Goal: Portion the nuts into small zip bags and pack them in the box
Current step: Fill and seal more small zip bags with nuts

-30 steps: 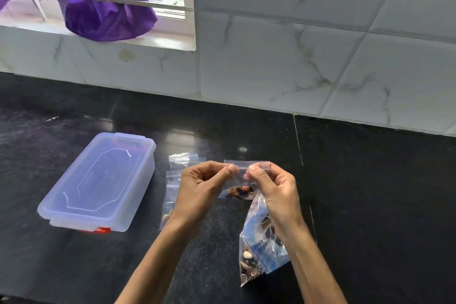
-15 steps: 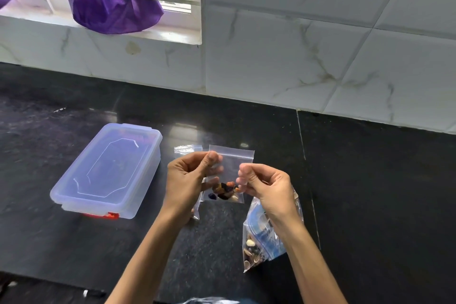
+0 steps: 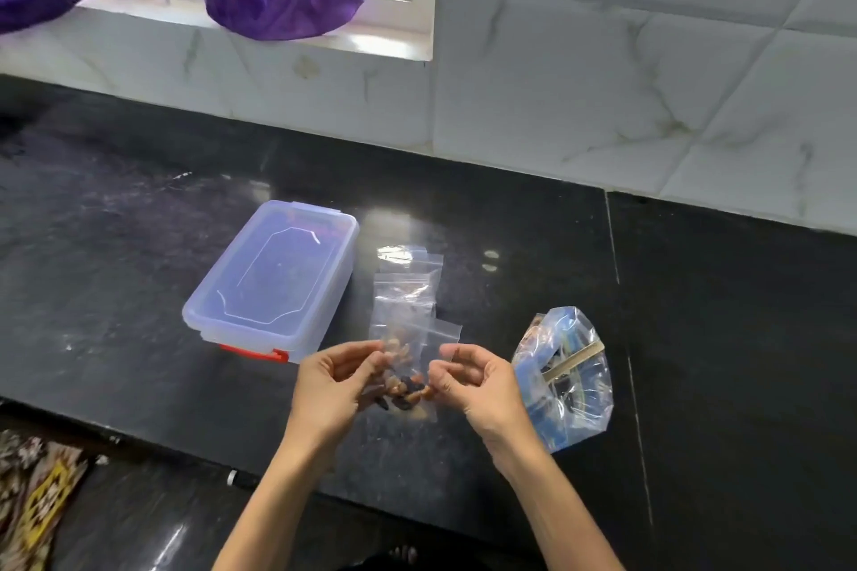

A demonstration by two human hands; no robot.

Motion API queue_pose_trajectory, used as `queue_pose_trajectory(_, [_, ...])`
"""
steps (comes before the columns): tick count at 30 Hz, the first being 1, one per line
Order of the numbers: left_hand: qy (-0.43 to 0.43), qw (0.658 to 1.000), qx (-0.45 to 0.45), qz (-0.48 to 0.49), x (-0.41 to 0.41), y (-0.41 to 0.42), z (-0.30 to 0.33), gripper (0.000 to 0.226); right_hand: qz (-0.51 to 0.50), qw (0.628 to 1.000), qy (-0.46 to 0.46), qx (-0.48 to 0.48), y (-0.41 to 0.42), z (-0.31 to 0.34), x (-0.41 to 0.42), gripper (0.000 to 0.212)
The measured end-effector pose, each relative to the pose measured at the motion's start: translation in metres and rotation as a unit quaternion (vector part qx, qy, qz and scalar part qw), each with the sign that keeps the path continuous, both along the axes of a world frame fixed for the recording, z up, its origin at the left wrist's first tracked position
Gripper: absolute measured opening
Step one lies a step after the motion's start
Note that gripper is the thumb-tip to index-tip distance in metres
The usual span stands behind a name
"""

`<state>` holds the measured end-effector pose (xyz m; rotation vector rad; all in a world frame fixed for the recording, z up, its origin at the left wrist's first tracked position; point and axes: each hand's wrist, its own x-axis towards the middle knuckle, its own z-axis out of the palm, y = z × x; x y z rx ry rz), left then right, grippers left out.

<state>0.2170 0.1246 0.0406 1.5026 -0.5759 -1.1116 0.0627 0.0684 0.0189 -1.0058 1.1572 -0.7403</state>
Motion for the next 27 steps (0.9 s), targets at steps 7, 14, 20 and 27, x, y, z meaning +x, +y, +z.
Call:
queue_pose_trajectory(7, [-0.101, 0.991, 0.049, 0.077, 0.012, 0.001, -0.040, 0.011, -0.047, 0.992, 0.107, -0.044, 0.003, -0.020, 0.026, 0.024])
queue_pose_trajectory(14, [-0.201, 0.971, 0.080, 0.101, 0.015, -0.017, -0.057, 0.008, -0.065, 0.973, 0.194, -0.111, -0.008, -0.036, 0.044, 0.020])
queue_pose_trajectory(20, [-0.241, 0.955, 0.134, 0.106, 0.013, -0.019, -0.062, 0.007, -0.082, 0.955, 0.245, -0.143, -0.009, -0.038, 0.047, 0.023])
queue_pose_trajectory(27, [-0.285, 0.940, 0.145, 0.115, 0.004, -0.015, -0.051, 0.025, -0.095, 0.956, 0.235, -0.151, -0.002, -0.031, 0.042, 0.022])
